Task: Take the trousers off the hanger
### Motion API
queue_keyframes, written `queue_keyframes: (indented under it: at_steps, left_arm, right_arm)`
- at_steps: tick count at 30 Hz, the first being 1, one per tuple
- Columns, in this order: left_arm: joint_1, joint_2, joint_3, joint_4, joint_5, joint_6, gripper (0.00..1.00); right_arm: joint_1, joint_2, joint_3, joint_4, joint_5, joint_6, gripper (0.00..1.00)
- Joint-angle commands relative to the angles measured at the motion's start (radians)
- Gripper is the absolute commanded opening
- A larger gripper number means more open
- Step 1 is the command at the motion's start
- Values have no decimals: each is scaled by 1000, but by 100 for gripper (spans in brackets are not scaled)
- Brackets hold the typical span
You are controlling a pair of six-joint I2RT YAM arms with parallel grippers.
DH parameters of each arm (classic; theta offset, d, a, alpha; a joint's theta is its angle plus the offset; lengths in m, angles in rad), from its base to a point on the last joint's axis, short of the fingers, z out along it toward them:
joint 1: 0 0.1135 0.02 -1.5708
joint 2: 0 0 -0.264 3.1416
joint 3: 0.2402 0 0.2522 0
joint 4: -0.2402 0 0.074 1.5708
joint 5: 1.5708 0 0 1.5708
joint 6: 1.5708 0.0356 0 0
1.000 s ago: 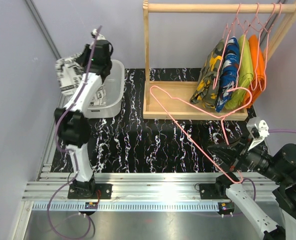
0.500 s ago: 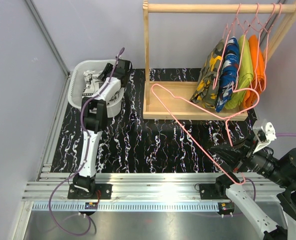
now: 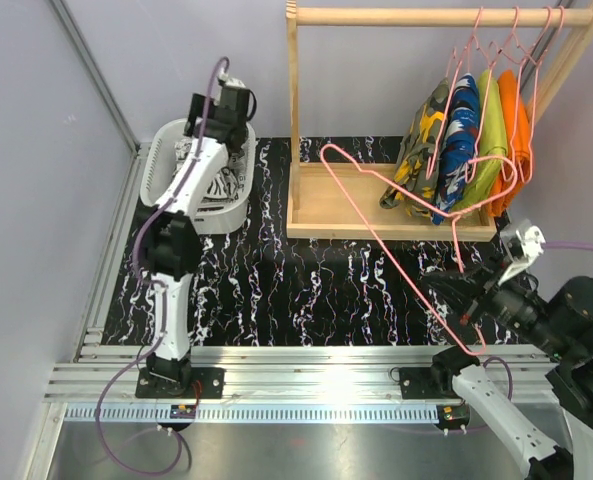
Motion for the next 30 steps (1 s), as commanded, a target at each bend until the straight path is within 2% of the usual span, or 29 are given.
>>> queue_keyframes:
  at_steps: [1, 4, 6, 9, 12, 16, 18, 19, 26, 30]
  left_arm:
    - [7, -229, 12, 21, 20, -40, 99]
    - [22, -303, 20, -54, 48, -84, 99]
    - [30, -367, 12, -107, 120, -134, 99]
    - [60, -480, 1, -187, 262, -251, 99]
    - [70, -611, -81, -195, 376, -354, 99]
    - [70, -926, -384, -143, 489, -457, 99]
    - [68, -1019, -498, -112, 525, -500, 99]
    - [68, -1106, -602, -108, 561, -510, 99]
    - [65, -1384, -990, -85, 628, -500, 99]
    - [65, -1502, -1123, -80, 652, -469, 99]
  right_arm:
    - [6, 98, 7, 56, 151, 32, 0]
    - [6, 185, 50, 19, 252, 20, 0]
    - [6, 233, 75, -10, 346, 15, 0]
    - [6, 368, 150, -48, 403, 13, 0]
    - [6, 440, 233, -59, 456, 24, 0]
    - [6, 573, 360, -67, 510, 26, 0]
    - [8, 633, 414, -59, 568, 14, 0]
    - [14, 652, 434, -53, 585, 9, 0]
    - [80, 834, 636, -46, 794, -49, 0]
    - [94, 949, 751, -6, 845, -78, 0]
